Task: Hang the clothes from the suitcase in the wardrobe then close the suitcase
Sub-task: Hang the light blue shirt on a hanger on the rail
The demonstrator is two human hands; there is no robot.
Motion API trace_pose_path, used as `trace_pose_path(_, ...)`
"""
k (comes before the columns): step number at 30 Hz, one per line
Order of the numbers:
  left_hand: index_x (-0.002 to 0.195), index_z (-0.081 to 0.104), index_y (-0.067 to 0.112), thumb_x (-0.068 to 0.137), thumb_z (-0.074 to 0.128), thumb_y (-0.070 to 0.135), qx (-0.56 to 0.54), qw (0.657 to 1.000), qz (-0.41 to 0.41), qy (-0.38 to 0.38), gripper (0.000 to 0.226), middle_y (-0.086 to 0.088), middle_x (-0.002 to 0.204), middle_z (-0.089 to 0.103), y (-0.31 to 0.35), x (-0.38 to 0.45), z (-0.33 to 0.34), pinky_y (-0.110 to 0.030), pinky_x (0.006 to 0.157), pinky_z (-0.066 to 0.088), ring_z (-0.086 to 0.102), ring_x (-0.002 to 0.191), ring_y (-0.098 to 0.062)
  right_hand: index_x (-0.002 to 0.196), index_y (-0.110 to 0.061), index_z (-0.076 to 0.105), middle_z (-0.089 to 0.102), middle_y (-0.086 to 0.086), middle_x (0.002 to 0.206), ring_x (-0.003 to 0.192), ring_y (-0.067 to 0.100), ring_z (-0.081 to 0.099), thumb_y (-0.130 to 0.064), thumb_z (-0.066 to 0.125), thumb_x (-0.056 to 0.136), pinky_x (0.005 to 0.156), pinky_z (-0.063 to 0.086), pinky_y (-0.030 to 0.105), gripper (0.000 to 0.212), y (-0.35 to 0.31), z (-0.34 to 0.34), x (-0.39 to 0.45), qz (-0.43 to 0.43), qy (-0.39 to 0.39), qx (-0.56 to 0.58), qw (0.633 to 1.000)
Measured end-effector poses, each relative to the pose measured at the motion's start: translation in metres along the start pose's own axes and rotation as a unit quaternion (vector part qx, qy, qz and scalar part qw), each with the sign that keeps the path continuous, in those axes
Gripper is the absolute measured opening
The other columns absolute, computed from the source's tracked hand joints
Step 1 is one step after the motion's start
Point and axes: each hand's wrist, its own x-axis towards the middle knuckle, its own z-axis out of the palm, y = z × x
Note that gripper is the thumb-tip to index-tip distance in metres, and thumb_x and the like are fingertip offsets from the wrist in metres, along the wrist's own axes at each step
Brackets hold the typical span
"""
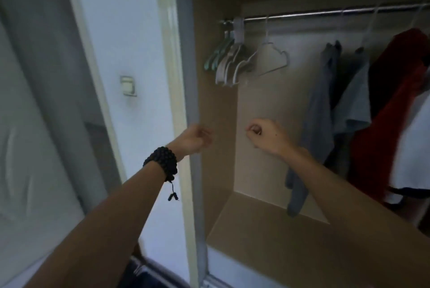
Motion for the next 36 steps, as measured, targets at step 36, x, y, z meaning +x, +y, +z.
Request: trace_pose_path(36,0.13,0.055,0.019,0.095,0.046,0.018,0.059,0.884,-0.463,0.018,0.036,-0.006,0.125,0.061,-1.003,-0.242,0.116,-0.026,0.084,0.045,0.058,0.11,-0.022,0.114,0.001,0.059,0.06,0.022,0.118,0.104,0.036,0.061,-0.022,0.056,0.091,0.087,0.053,0.045,0.033,0.086,1.025,-0.307,-0.06,-0.648,-0.056,0.758)
